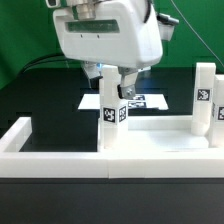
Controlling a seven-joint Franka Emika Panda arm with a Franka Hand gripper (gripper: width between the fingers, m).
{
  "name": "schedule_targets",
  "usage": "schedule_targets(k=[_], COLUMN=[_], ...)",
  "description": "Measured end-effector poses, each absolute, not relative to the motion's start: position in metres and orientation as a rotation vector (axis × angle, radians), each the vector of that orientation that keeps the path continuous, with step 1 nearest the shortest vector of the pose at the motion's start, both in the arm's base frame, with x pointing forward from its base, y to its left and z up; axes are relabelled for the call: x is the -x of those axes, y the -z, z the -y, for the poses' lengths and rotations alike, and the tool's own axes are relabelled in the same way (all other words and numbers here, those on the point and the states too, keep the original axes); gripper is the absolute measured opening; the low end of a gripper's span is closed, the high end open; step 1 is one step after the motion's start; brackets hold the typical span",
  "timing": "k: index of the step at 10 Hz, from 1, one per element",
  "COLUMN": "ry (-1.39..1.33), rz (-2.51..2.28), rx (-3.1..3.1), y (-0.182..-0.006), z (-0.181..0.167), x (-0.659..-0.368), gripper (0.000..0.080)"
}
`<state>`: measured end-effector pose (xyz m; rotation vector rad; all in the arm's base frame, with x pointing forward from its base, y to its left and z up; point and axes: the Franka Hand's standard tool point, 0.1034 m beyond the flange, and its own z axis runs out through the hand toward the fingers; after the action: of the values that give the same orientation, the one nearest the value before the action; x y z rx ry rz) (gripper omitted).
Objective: Assemble desk
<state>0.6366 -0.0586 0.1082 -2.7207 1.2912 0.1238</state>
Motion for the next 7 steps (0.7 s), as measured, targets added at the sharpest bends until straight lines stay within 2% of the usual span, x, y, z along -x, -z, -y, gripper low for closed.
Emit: schedule_targets(k=[7], ry=[-0.085], rz=[-0.721], rx=[2.961], y=[-0.1030], z=[0.0515], x=[-0.6384], gripper=[0.0640])
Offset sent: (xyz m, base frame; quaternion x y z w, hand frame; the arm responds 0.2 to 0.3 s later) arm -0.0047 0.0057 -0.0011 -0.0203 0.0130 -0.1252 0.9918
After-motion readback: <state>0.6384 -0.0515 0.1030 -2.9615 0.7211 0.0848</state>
